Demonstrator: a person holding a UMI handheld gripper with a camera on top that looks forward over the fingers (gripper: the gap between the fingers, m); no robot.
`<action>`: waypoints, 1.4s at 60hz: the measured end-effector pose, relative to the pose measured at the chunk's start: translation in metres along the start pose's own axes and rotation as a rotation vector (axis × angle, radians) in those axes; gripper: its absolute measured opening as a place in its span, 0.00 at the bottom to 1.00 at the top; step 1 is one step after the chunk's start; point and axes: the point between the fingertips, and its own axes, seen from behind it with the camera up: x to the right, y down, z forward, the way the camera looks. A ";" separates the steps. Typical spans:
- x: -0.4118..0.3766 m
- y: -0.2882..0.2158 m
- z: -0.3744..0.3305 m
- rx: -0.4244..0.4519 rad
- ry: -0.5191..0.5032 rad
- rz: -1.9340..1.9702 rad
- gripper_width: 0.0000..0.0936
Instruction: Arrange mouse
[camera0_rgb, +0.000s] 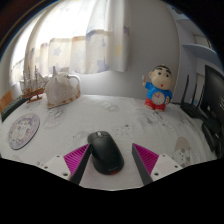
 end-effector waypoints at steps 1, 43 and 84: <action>-0.001 -0.002 0.003 -0.002 -0.004 0.004 0.92; 0.006 -0.054 0.027 -0.029 0.083 0.070 0.46; -0.360 -0.046 -0.003 -0.102 -0.199 0.036 0.50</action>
